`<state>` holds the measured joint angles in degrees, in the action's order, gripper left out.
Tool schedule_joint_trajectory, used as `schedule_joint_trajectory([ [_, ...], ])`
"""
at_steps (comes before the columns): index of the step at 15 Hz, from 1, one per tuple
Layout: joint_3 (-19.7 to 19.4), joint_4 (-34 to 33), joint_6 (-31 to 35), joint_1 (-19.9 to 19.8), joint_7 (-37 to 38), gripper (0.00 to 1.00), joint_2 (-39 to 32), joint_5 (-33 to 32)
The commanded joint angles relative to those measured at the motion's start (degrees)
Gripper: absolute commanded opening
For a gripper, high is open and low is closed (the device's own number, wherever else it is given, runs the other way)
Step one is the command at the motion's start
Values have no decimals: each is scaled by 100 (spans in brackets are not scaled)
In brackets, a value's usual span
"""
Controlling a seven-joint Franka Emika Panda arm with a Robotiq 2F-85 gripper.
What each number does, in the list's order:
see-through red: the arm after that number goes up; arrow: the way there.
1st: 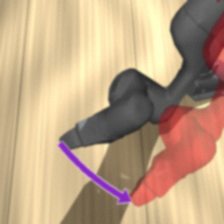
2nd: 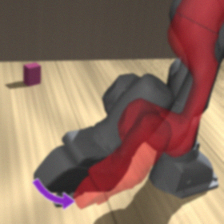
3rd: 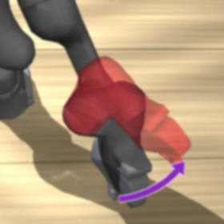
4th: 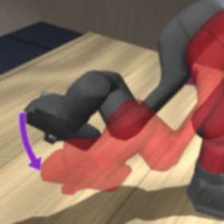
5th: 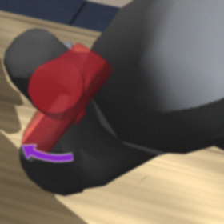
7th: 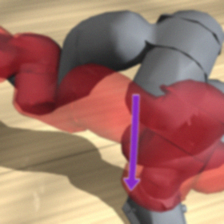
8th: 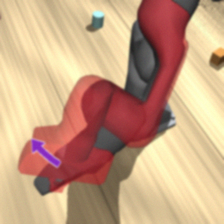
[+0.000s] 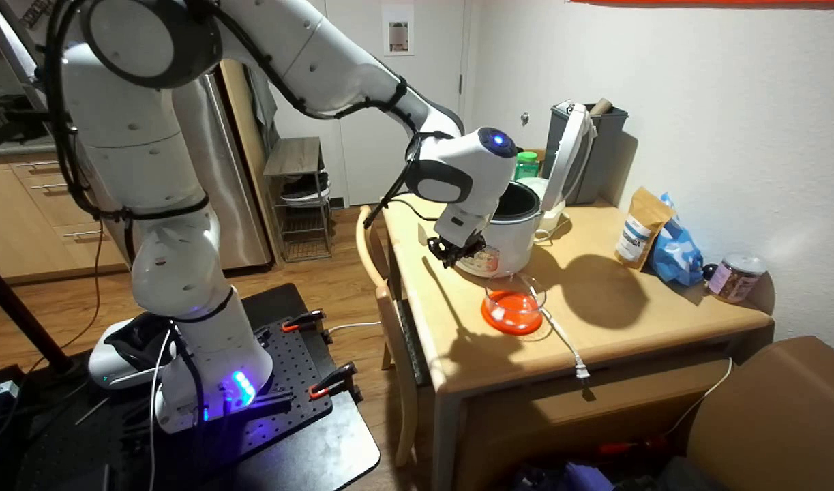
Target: Remove the wooden spatula from the rice cooker
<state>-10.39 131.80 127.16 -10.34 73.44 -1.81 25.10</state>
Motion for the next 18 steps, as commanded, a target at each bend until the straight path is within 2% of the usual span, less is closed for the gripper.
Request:
schedule_joint_trajectory([
  [1, -10, 59, 435, -14, -124, 3, -362, 304],
  [9, 66, -65, 817, -37, -236, 3, -1113, 1018],
  [18, 115, -16, 1266, 67, -384, 3, -1553, 1650],
])
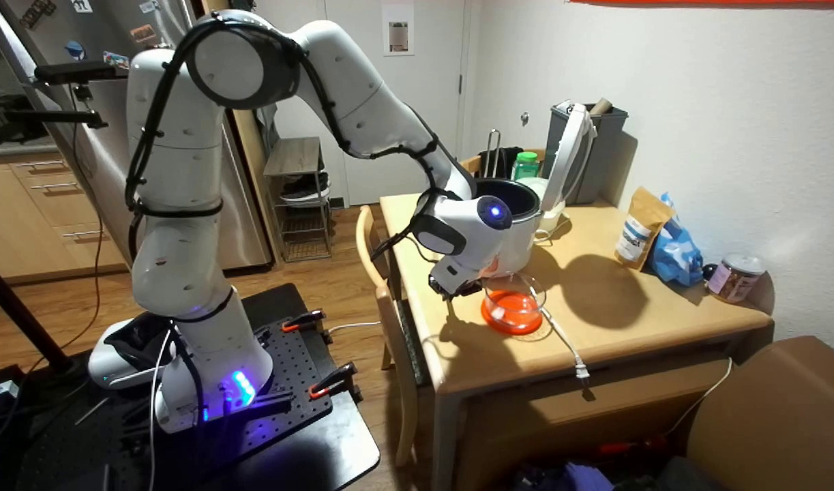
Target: Remove the wooden spatula from the rice cooker
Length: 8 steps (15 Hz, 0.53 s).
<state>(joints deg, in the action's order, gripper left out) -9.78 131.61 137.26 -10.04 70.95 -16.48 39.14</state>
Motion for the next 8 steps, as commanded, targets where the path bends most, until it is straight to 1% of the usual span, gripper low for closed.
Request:
schedule_joint_trajectory([
  [1, 55, 4, 323, 60, -115, 3, -118, 251],
  [8, 24, 36, 608, 168, -15, 3, -256, 91],
])
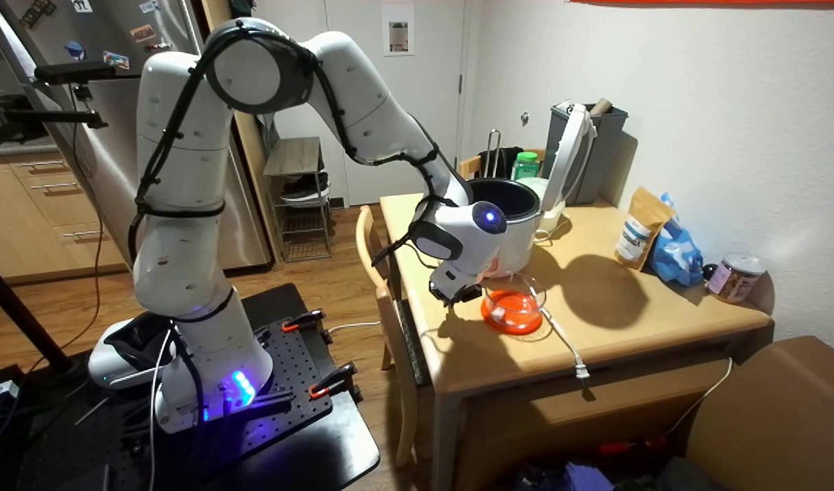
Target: Remove the wooden spatula from the rice cooker
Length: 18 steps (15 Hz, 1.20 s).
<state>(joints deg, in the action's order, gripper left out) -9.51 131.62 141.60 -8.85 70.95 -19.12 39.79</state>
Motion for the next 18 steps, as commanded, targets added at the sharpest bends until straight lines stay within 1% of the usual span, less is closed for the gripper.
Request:
schedule_joint_trajectory([
  [1, -7, 31, 187, 56, -5, 3, 1, 13],
  [2, -11, 26, 194, 60, 4, 3, -2, 3],
  [3, -15, 18, 194, 63, 7, 9, -2, -16],
  [4, -17, 9, 184, 63, 9, 27, 1, -28],
  [5, -19, 5, 189, 66, 9, 34, 3, -40],
  [6, -26, -1, 187, 69, 20, 45, 4, -61],
  [8, -47, -14, 182, 72, 63, 58, 9, -110],
  [11, -109, -6, 206, 80, 138, 82, 129, -225],
  [13, -203, 54, 265, 128, 248, 90, 385, -469],
  [15, -306, 155, 335, 189, 390, 100, 784, -924],
  [18, -373, 201, 334, 236, 771, 100, 1450, -1776],
])
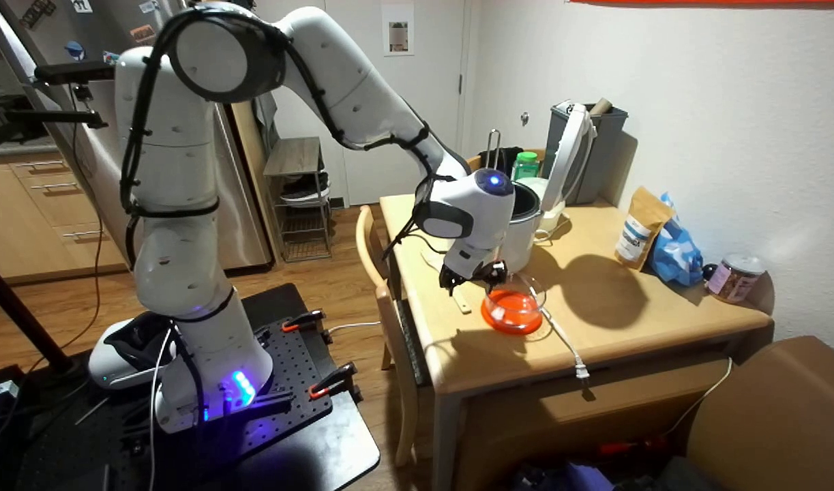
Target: Remove the wooden spatula from the rice cooker
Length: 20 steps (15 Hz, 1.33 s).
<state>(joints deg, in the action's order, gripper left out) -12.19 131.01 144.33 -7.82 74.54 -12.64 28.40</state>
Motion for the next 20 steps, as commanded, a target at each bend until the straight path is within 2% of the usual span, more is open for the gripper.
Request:
schedule_joint_trajectory([
  [1, -94, 241, 40, 130, 565, 100, 988, -930],
  [5, 63, 155, -256, 44, 1393, 100, 1719, -2336],
  [8, 287, 139, -631, -48, 1735, 100, 2271, -2961],
  [11, 526, 121, -948, -104, 1799, 100, 2721, -3199],
  [15, 794, 73, -1219, -156, 1695, 100, 3151, -3190],
  [18, 905, 38, -1342, -144, 1527, 100, 3341, -3088],
  [20, 917, 4, -1212, -160, 1535, 100, 3200, -3010],
])
